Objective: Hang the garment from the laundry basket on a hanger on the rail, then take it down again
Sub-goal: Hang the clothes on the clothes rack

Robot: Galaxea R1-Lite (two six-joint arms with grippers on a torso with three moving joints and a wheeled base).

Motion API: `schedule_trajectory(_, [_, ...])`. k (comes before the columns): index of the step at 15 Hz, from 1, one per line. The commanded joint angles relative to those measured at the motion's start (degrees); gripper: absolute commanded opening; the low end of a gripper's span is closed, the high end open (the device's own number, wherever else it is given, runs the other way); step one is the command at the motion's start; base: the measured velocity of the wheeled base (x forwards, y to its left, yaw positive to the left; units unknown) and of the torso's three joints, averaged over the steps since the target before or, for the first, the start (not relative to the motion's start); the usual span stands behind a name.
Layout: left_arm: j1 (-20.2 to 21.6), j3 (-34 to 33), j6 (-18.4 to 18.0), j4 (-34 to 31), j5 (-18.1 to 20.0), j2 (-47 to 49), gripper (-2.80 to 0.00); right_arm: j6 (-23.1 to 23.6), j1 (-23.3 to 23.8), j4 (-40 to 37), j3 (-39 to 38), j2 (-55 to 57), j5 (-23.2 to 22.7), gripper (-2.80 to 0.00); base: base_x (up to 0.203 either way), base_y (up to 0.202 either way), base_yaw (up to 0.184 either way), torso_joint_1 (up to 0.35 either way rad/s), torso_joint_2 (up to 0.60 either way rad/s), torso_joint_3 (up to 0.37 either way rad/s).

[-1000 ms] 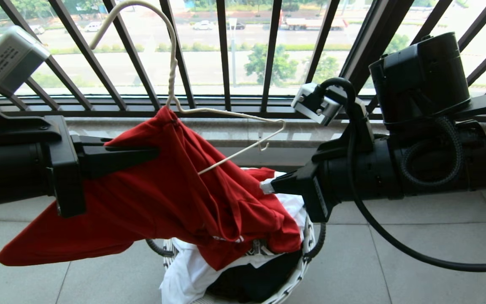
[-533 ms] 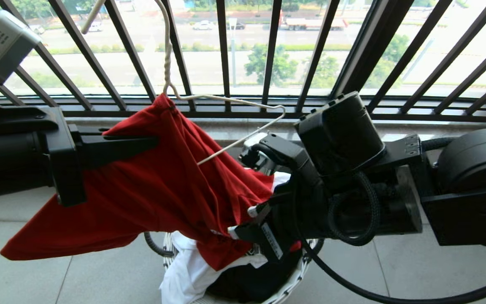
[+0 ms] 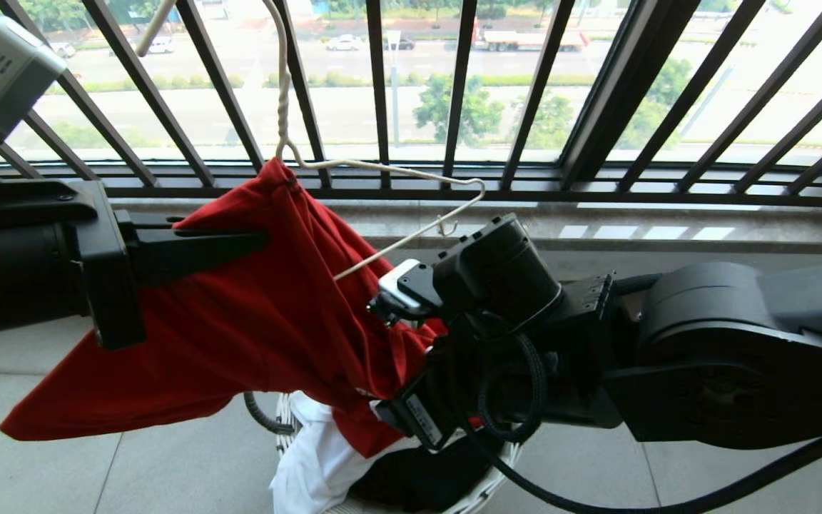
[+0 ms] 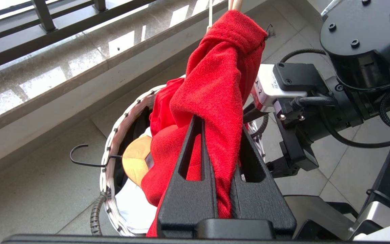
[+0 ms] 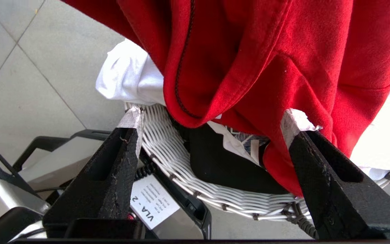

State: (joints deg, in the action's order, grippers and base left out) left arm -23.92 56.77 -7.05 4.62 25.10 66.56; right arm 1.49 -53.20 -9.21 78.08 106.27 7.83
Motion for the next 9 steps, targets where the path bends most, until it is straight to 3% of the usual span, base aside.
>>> schedule_trajectory(1, [0.01, -0.08, -0.06, 0.04, 0.12, -0.20, -2.80, -0.08, 0.11, 1.44, 0.12, 1.57, 1.18, 0.00, 0.000, 0.000, 0.000, 0.000, 0.00, 0.000])
schedule_trajectory(9, [0.01, -0.08, -0.06, 0.04, 0.21, -0.47, -2.80, 0.27, 1.49, 4.55, 0.67, 2.57, 7.78, 0.00, 0.000, 0.000, 0.000, 0.000, 0.00, 0.000])
